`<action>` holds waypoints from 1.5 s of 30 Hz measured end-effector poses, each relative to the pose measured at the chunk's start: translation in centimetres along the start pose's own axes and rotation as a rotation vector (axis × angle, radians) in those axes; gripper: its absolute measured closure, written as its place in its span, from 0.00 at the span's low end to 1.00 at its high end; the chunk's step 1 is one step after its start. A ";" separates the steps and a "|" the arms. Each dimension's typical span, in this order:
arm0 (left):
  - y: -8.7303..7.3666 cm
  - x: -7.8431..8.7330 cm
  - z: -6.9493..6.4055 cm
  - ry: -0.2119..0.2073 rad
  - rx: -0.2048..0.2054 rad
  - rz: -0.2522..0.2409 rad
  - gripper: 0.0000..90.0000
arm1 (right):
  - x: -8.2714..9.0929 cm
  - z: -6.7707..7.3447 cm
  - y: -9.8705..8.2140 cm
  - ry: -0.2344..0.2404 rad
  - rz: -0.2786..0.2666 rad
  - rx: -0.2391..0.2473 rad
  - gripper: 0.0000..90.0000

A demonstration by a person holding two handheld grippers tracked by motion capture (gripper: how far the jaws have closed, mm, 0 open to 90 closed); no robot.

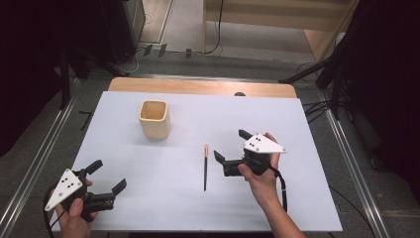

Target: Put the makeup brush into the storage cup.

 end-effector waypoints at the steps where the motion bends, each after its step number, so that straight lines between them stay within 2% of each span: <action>1: 0.0 0.0 0.0 0.000 0.001 0.000 0.00 | 0.0 0.0 0.0 0.000 0.000 0.000 0.00; 7: 0.0 0.0 0.0 -0.001 0.002 -0.001 0.00 | -1.1 0.2 0.5 0.003 0.046 0.003 0.00; 12: 0.0 0.0 0.0 -0.003 0.002 0.002 0.00 | -2.1 0.0 0.8 -0.008 0.133 0.018 0.00; 21: 0.0 -0.1 0.0 -0.004 -0.002 0.005 0.00 | -3.7 0.3 1.3 0.031 0.250 0.046 0.00; 26: -0.1 -0.1 0.0 -0.005 0.000 0.006 0.00 | -4.7 0.6 1.2 0.044 0.339 0.024 0.02; 30: -0.1 -0.1 0.1 -0.009 -0.001 0.007 0.00 | -5.6 0.5 1.0 0.011 0.409 0.002 0.08; 32: -0.1 -0.2 0.1 -0.009 0.000 0.006 0.00 | -6.0 0.5 0.8 0.014 0.447 -0.008 0.08; 34: -0.1 -0.2 0.1 -0.011 0.001 0.006 0.00 | -6.2 0.5 0.7 0.015 0.462 -0.013 0.08; 35: -0.1 -0.2 0.1 -0.011 0.001 0.006 0.00 | -6.5 0.6 0.6 0.016 0.494 -0.018 0.09; 39: -0.1 -0.2 0.0 -0.015 0.000 0.010 0.00 | -7.0 0.6 0.4 0.006 0.521 -0.032 0.10; 42: -0.1 -0.2 0.0 -0.016 -0.001 0.012 0.00 | -7.3 0.6 0.3 -0.008 0.535 -0.050 0.16; 45: -0.2 -0.3 0.0 -0.017 -0.001 0.015 0.00 | -7.8 0.4 0.1 -0.026 0.585 -0.079 0.17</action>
Point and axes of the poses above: each handheld gripper's, and its own axes: x roughly backward along the jaws, y roughly out of its top, z roughly to its left, the point moved 1 cm from there along -x, roughly forward along the jaws, and after that the axes turned 9 degrees about -z, right-handed, at the moved point
